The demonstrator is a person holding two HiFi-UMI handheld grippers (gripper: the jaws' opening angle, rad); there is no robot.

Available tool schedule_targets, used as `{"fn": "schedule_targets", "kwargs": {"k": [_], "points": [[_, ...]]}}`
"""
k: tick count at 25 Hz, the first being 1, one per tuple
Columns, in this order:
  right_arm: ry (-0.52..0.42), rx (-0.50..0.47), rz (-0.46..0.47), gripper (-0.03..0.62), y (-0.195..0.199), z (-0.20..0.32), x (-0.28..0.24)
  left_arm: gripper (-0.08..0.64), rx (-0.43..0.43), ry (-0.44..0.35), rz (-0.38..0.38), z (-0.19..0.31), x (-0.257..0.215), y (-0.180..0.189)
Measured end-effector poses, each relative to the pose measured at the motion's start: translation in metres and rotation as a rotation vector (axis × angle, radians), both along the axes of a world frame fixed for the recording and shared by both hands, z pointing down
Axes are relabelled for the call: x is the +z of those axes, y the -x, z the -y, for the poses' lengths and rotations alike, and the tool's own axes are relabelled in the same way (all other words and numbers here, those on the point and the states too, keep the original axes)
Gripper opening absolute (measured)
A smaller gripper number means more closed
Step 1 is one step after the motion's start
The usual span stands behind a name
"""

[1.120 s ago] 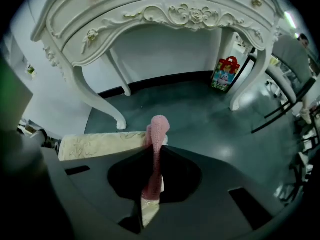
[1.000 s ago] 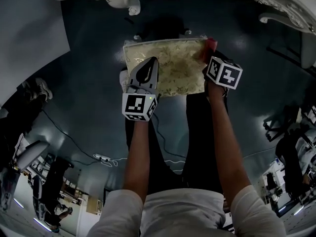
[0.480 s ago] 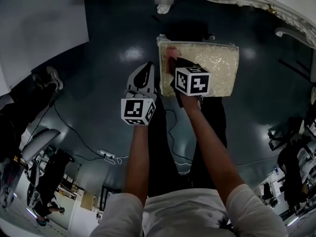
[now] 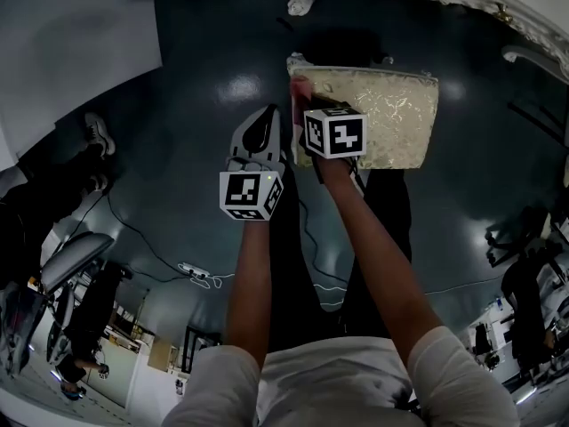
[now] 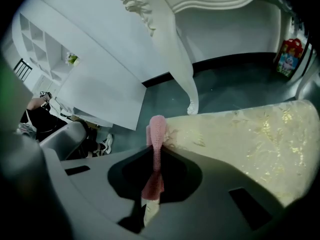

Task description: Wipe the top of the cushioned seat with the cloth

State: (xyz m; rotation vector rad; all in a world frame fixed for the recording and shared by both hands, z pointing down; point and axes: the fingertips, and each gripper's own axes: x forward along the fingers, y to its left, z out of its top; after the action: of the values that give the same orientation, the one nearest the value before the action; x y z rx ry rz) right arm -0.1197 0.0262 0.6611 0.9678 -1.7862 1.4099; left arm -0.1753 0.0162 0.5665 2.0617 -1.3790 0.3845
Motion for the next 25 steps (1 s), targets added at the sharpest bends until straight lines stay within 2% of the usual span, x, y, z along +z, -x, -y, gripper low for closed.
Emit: {"fn": "schedule_targets", "kwargs": {"k": [6, 18, 25], "points": [[-0.029, 0.028, -0.072, 0.023, -0.061, 0.006, -0.001, 0.014, 0.042, 0.012, -0.026, 0.004, 0.006, -0.04], [-0.04, 0.197, -0.195, 0.023, -0.25, 0.004, -0.007, 0.014, 0.168, 0.01, -0.086, 0.009, 0.01, -0.174], [-0.015, 0.325, -0.182, 0.023, -0.32, -0.004, -0.003, 0.014, 0.245, 0.02, -0.112, 0.005, 0.013, -0.24]]}}
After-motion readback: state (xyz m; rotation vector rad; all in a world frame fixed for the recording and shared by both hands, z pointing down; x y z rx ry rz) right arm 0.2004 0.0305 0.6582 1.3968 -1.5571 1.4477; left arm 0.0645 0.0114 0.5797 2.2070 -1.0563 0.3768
